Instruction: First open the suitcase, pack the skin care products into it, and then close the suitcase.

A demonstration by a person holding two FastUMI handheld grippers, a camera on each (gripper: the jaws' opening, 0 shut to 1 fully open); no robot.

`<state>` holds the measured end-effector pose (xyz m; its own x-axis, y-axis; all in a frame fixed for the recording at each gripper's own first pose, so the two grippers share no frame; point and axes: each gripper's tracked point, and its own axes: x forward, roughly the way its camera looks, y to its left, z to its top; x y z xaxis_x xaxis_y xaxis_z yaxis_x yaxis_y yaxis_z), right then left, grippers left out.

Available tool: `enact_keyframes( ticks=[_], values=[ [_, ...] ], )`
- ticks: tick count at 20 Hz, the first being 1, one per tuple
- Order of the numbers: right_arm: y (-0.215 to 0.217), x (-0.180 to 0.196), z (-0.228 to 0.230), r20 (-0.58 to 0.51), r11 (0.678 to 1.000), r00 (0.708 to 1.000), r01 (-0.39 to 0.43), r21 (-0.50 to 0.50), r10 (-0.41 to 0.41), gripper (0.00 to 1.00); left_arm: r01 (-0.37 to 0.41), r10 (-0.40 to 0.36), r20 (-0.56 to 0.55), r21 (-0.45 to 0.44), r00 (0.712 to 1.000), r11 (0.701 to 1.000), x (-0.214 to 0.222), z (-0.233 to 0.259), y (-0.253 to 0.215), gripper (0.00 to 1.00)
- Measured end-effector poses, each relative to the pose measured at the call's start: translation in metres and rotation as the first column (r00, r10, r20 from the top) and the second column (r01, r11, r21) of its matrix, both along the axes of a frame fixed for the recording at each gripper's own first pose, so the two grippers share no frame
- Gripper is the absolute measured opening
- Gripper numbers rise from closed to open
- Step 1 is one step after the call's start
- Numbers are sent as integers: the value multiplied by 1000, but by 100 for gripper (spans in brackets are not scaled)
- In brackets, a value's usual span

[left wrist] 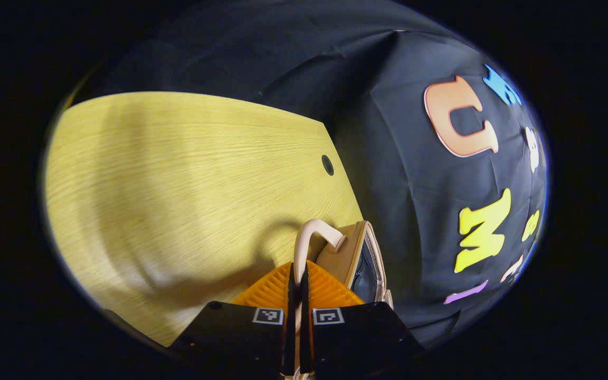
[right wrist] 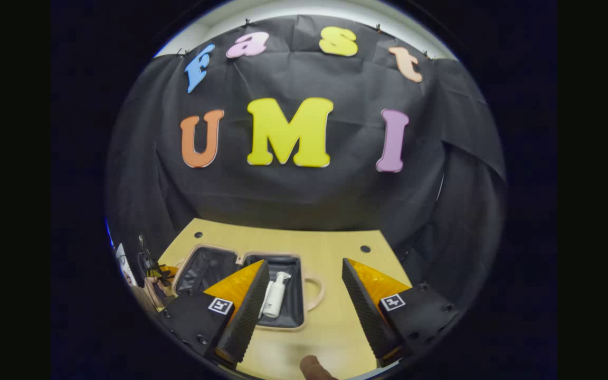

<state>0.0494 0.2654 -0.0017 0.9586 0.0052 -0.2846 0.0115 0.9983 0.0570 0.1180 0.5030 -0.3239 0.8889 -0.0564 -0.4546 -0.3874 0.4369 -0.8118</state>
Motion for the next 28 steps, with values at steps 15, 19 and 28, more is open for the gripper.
enact_keyframes(
  ticks=[15,19,28],
  values=[
    [-117,-55,61,310,998,951,24,-62,-4,79,13,-146,107,762,984,648,19,225,-96,4],
    [-132,-56,56,309,998,950,-16,-57,33,80,-2,-145,88,863,986,505,19,252,-143,4],
    [-177,-53,35,281,999,958,-50,-12,51,80,38,-230,48,935,972,354,26,269,-272,5]
  ],
)
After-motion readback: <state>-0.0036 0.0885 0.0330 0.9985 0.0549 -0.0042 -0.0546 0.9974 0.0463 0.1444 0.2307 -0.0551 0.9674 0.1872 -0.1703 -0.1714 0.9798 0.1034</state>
